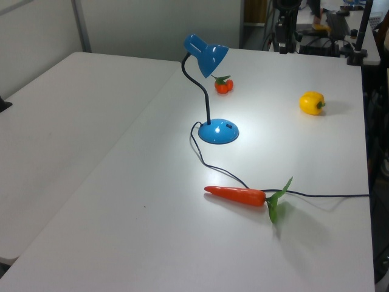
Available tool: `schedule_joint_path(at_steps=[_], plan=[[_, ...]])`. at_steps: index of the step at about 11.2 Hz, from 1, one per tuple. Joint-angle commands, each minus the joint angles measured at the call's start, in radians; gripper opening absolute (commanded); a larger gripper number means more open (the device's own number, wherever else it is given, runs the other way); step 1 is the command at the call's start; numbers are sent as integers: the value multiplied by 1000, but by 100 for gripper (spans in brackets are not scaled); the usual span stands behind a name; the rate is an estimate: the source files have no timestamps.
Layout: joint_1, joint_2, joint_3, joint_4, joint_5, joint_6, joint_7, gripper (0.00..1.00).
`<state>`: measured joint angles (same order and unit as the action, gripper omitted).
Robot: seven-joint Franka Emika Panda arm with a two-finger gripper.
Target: Turn off lamp
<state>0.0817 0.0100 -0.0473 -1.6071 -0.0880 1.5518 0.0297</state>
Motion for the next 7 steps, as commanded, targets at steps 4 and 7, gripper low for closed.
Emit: schedule_joint_path(at_steps=[4, 7], plan=[[0, -4, -3, -30, 11, 62, -76, 0], [-14, 10, -3, -89, 8, 161, -113, 0]])
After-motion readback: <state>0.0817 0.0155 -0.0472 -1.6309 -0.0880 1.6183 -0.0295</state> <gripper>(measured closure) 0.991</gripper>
